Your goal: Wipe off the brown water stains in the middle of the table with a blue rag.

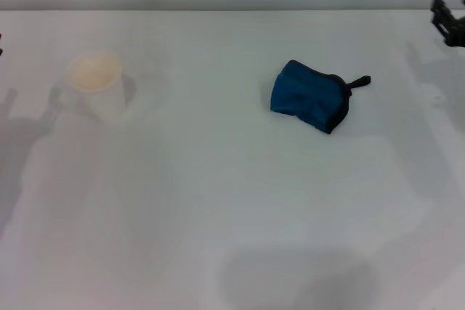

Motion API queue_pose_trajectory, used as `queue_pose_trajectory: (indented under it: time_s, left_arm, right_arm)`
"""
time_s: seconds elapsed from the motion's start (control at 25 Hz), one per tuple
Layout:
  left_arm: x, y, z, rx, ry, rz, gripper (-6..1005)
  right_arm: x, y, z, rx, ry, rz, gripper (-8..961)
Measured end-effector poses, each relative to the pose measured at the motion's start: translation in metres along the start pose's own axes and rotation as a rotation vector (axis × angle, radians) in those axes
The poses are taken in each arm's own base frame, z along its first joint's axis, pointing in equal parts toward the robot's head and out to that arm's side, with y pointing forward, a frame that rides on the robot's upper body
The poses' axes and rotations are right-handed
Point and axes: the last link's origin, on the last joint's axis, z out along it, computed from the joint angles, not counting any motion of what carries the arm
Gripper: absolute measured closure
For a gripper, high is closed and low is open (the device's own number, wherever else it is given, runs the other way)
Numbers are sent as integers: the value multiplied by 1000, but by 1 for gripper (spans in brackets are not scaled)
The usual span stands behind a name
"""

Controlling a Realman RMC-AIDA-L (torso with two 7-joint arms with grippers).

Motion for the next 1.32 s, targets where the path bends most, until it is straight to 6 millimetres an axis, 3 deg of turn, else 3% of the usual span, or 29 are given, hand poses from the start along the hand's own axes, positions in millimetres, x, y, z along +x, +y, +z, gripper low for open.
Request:
queue_pose_trajectory:
  time_s: [0.2,0.44,0.96,1.32]
  left_arm:
    - [-1,-6,1,45,-10,-13,112]
    - [-3,-8,11,69,-26,-24,111]
    - [6,-10,30,78,-14,3,112]
    - [9,-12,36,94,-8,2,112]
  right_arm:
    - [7,-19,-12,111,-28,142,293]
    - [7,-25,-16,149,-45,193,74]
    - [9,-30,-13,190,-29,230,81]
    - [0,-29,-1,198,-26,235,81]
